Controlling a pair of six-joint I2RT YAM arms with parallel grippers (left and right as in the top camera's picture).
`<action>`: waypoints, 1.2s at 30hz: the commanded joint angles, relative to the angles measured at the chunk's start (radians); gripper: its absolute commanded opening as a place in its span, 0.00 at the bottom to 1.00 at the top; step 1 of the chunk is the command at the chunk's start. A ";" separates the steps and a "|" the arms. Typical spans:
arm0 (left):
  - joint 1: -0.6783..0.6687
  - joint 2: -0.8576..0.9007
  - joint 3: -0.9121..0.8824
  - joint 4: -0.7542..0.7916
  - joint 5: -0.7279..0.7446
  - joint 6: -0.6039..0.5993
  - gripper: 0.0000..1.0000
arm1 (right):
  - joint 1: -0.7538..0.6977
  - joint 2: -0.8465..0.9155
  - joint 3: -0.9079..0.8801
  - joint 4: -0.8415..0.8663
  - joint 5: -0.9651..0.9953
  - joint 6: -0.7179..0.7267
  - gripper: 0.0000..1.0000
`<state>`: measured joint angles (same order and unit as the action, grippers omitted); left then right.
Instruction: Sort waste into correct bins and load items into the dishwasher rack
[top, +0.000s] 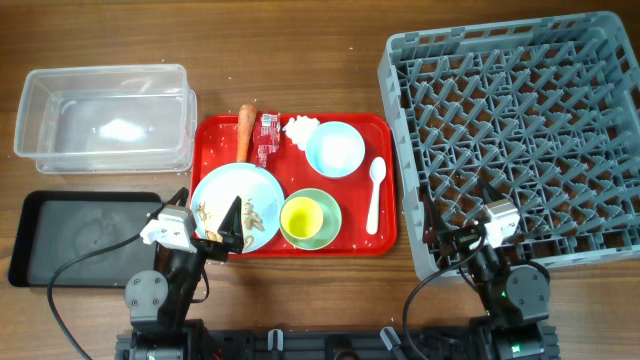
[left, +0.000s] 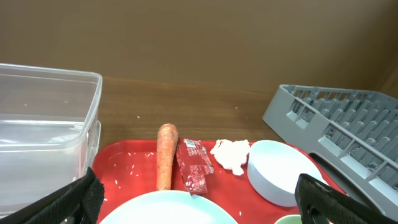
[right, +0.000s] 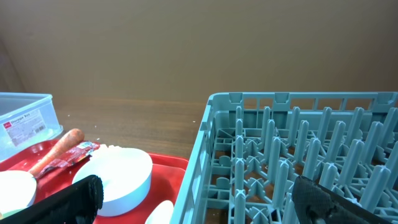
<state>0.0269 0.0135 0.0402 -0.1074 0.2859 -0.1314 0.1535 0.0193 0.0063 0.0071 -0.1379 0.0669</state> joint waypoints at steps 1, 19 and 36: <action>-0.003 -0.007 -0.011 0.006 -0.006 0.020 1.00 | -0.003 -0.005 -0.001 0.004 -0.010 0.014 1.00; -0.003 -0.007 -0.011 0.019 0.100 0.019 1.00 | -0.003 -0.005 -0.001 0.005 -0.022 0.016 1.00; -0.004 0.740 0.912 -0.533 0.165 -0.146 1.00 | -0.003 0.826 0.970 -0.650 -0.161 0.168 1.00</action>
<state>0.0269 0.5354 0.7227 -0.4835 0.3878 -0.2699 0.1516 0.6315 0.7753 -0.5133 -0.2737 0.2386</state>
